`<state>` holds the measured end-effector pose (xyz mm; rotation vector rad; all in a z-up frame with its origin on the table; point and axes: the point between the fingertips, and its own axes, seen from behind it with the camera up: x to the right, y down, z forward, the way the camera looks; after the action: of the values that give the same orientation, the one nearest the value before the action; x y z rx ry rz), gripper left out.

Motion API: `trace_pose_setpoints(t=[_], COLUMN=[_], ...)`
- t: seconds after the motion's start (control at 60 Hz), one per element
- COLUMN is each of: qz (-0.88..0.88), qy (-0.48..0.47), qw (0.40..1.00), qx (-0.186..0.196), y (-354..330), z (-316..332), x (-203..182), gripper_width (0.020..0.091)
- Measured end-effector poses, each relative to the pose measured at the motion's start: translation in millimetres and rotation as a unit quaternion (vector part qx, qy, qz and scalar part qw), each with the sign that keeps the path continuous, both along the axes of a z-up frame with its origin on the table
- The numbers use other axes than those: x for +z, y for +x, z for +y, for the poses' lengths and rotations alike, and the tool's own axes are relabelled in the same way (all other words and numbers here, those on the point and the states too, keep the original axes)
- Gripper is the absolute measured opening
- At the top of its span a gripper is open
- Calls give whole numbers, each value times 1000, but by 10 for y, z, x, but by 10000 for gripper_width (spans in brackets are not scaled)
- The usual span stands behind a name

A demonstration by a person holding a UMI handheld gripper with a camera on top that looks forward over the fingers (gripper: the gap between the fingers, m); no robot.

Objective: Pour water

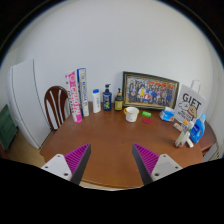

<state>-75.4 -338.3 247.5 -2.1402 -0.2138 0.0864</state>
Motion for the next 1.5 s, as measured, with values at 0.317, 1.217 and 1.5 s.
trace_pose_setpoints(t=[0.317,1.217,1.5], qz=[14,16,-15], qy=[12,70,75], qw=[996,992,992], qx=[-88,-103,-100], y=[1824,4443,4425], z=[318,2585,2671], x=[-441,-1977,-1801], gripper_width=[861,528,429])
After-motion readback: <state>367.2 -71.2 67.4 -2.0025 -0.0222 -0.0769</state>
